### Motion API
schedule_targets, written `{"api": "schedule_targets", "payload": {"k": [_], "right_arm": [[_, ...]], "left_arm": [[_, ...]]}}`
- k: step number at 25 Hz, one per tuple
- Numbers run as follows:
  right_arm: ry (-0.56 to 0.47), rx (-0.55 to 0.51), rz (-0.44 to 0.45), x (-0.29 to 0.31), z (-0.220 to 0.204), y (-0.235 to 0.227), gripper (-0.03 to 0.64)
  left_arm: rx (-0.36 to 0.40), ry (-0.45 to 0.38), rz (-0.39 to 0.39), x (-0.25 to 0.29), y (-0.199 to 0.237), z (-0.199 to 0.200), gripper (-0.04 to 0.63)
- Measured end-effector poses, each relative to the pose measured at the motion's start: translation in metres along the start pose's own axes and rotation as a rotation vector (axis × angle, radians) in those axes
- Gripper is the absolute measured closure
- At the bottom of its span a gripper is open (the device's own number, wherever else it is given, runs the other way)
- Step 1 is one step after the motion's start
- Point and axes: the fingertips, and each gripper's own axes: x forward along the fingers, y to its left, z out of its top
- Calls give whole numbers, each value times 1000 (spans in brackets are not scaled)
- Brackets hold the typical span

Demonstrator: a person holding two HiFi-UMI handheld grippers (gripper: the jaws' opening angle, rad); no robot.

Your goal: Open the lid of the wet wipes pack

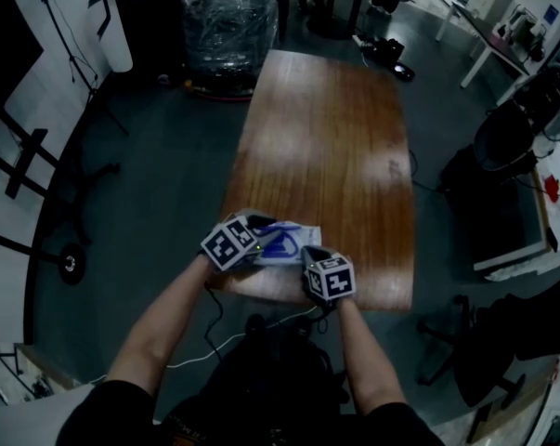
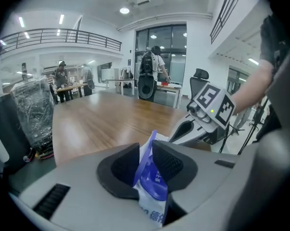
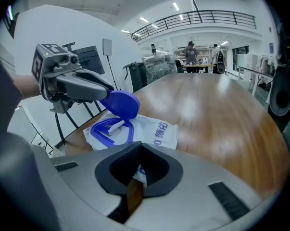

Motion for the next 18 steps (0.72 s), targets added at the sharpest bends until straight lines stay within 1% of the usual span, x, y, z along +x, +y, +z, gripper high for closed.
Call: {"api": "schedule_targets", "payload": {"k": [5,9,13,18], "right_arm": [[-7,15,-8,-1,-2,0,606],[1,16,-2,0,-2,3,606],[-1,19,5,3,3,1,606],[4,27,4,3,0,3,606]], "left_arm": [[-30,-35,65,9,25,7,514],[-70,-49,96,16,44,6,502],[-92,-50,131,23,63,6,500],[-99,-36,164,31,72,-3,494]]}}
